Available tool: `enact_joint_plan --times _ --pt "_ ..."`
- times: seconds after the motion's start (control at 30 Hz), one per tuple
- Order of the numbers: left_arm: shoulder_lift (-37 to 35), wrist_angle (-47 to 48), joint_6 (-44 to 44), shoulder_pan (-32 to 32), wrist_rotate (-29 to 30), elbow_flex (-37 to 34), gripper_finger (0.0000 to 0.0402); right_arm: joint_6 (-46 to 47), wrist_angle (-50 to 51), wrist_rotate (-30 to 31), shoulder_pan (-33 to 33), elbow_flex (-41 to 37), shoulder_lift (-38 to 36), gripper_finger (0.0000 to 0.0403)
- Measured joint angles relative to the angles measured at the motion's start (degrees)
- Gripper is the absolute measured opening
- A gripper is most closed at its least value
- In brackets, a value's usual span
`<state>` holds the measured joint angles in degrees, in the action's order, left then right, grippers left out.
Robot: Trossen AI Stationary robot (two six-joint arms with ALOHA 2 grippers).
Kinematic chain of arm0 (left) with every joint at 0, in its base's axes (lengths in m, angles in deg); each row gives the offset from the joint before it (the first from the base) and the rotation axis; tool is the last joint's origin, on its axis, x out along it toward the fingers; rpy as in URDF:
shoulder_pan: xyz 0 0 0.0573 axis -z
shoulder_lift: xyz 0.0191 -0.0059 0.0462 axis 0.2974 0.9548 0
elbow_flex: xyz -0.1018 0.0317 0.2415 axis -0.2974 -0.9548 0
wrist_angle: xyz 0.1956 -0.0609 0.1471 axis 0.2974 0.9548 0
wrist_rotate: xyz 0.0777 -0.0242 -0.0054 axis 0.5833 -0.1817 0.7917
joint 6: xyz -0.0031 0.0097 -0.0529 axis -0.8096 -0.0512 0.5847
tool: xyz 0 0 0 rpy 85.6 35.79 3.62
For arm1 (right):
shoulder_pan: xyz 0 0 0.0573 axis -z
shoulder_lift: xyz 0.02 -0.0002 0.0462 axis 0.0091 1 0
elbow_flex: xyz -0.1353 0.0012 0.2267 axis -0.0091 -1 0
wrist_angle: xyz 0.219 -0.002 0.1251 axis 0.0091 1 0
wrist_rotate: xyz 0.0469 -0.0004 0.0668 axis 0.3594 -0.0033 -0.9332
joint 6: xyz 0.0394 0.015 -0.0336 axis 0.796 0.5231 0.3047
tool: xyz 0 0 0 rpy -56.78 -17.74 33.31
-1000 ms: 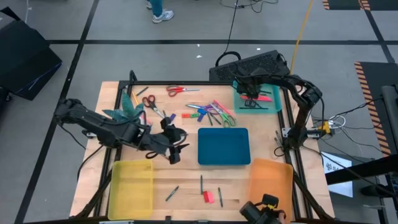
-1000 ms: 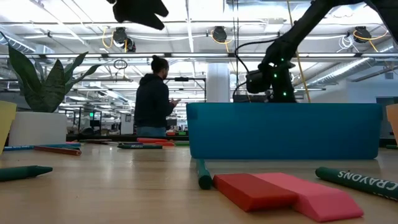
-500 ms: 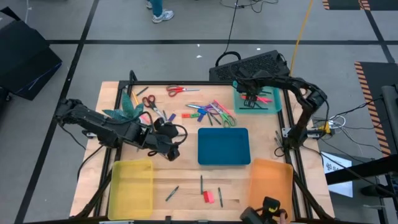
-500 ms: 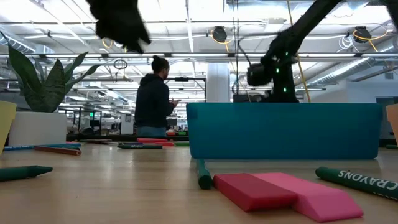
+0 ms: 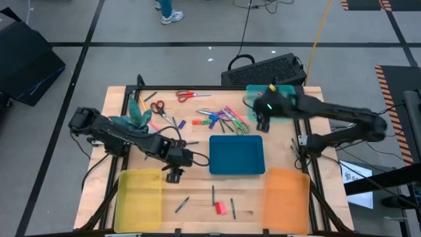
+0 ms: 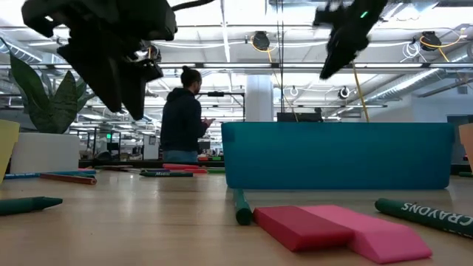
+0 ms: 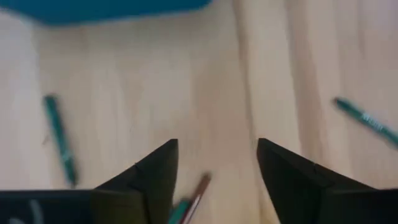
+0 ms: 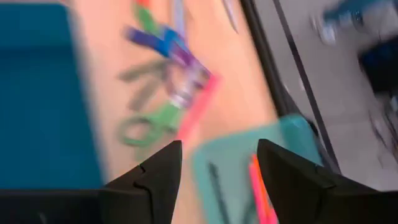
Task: Sort crayons/erasers/pens/pencils in bins
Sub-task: Put the brown pencil into the green bin
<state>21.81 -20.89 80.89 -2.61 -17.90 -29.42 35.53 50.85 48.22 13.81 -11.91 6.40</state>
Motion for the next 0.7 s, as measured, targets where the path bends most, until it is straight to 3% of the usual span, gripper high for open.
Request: enact_joint_plan --times 0.17,0.3,0.53,0.7 --pt "-2.16 -3.84 -0.27 -0.23 -0.86 -6.97 0.0150 9.62 -5.85 0.04 -12.06 -7.37 -10.77 0.0201" --pt "-2.99 5.16 2.29 -2.03 -0.87 -10.23 0.0114 16.66 -11.82 0.27 -18.17 -13.20 -15.53 0.0201" --pt "-2.36 9.07 -0.36 -7.30 -9.12 -11.66 0.0082 18.31 -21.73 4.69 -22.02 -20.63 -15.32 0.0201" --pt "-2.38 8.84 -2.85 -7.87 -8.41 -13.06 0.0077 18.22 -24.30 4.69 -22.39 -21.51 -13.34 0.0201"
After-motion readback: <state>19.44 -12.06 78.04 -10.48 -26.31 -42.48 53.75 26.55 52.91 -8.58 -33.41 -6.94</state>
